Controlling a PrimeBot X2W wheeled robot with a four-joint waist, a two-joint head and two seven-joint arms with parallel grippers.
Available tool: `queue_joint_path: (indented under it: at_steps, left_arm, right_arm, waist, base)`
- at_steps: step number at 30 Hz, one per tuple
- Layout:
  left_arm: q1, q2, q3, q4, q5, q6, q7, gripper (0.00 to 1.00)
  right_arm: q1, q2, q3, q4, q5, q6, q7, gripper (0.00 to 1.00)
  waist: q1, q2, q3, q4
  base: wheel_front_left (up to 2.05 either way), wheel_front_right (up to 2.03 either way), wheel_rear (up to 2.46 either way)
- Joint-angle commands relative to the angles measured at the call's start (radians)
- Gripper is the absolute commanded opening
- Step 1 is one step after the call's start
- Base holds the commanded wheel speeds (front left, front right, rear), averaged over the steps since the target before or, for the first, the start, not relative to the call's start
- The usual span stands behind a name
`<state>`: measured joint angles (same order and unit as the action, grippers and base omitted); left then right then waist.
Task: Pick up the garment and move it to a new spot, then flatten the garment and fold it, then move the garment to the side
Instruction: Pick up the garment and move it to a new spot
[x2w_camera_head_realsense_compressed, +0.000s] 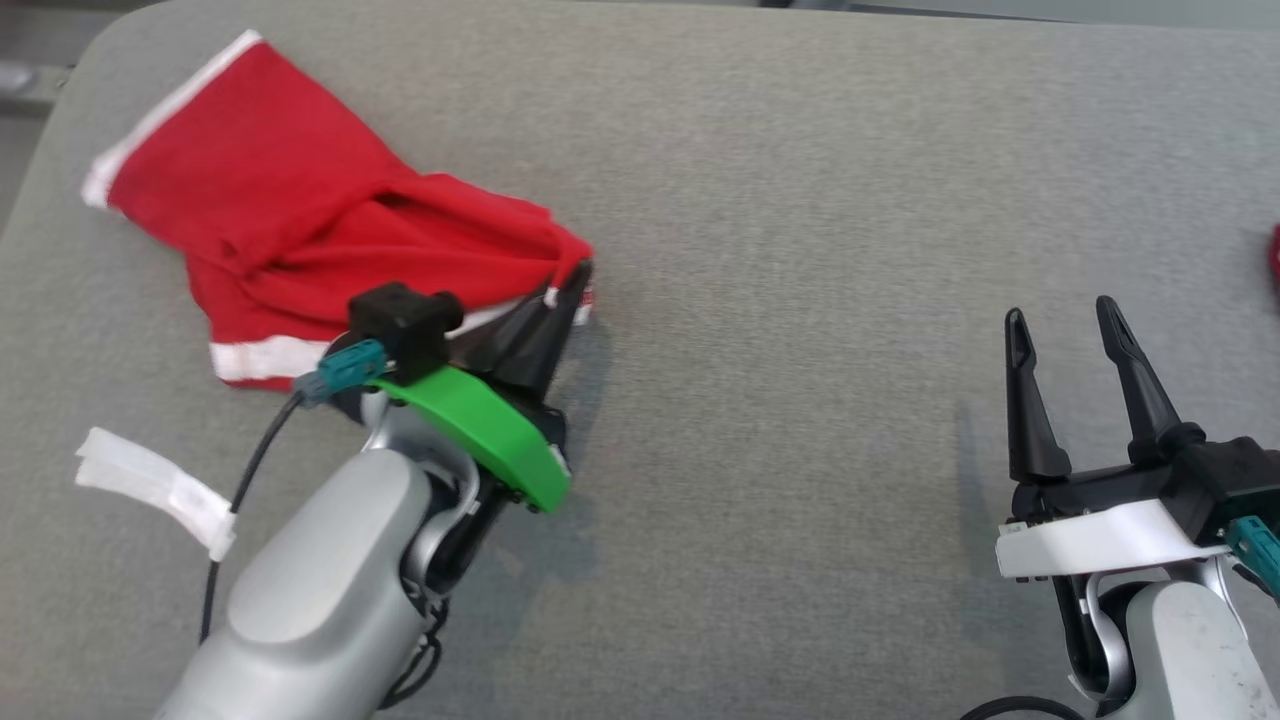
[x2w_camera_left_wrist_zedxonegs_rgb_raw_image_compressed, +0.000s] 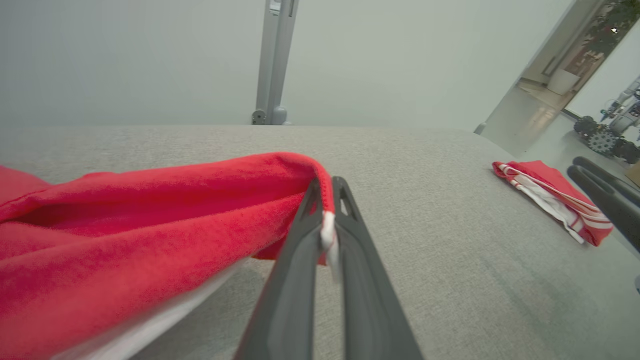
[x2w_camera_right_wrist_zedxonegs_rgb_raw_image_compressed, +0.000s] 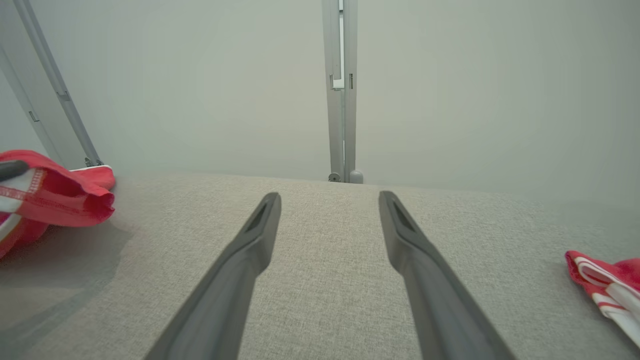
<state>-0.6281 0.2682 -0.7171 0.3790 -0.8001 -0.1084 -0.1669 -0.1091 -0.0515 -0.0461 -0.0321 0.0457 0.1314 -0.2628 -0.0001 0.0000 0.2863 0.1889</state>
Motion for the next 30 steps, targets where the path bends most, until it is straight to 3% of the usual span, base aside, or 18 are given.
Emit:
queue_joint_path:
  at_steps: [1,10,16,19,24,25,30]
  left_arm:
    - [0.012,-0.005,-0.015,-0.040,0.015,0.010,0.015,0.00]
    - [-0.019,-0.063,-0.120,-0.315,0.065,0.060,0.129,0.00]
    - [-0.072,-0.127,-0.187,-0.394,0.090,0.068,0.204,0.00]
    - [-0.102,-0.161,-0.182,-0.353,0.086,0.080,0.194,0.00]
    - [-0.123,-0.169,-0.152,-0.217,0.082,0.094,0.157,0.00]
    - [-0.135,-0.172,-0.153,-0.119,0.095,0.081,0.136,0.00]
    - [-0.144,-0.194,-0.162,0.052,0.078,0.062,0.095,0.01]
  right_arm:
    - [0.002,0.000,-0.003,0.000,0.020,-0.002,-0.003,1.00]
    - [0.009,0.001,-0.014,0.002,0.096,-0.002,-0.002,1.00]
    - [0.024,0.000,-0.019,0.004,0.119,-0.002,-0.003,1.00]
    - [0.026,0.001,-0.018,0.001,0.128,-0.002,-0.003,1.00]
    - [0.022,0.001,-0.010,0.004,0.131,-0.002,-0.003,1.00]
    - [0.007,0.001,0.002,0.007,0.130,-0.002,-0.003,1.00]
    - [-0.005,0.000,0.018,0.013,0.130,-0.002,-0.003,1.00]
  waist:
    - [0.0001,0.0000,-0.023,-0.083]
    - [0.0001,0.0000,-0.046,-0.274]
    - [0.0001,0.0000,-0.038,-0.361]
    - [0.0001,0.0000,-0.028,-0.383]
    - [0.0001,0.0000,-0.017,-0.382]
    - [0.0001,0.0000,-0.010,-0.381]
    - [0.0001,0.0000,-0.007,-0.380]
  base:
    - [0.00,0.00,0.00]
    - [0.00,0.00,0.00]
    - [0.00,0.00,0.00]
    - [0.00,0.00,0.00]
    - [0.00,0.00,0.00]
    - [0.00,0.00,0.00]
    - [0.00,0.00,0.00]
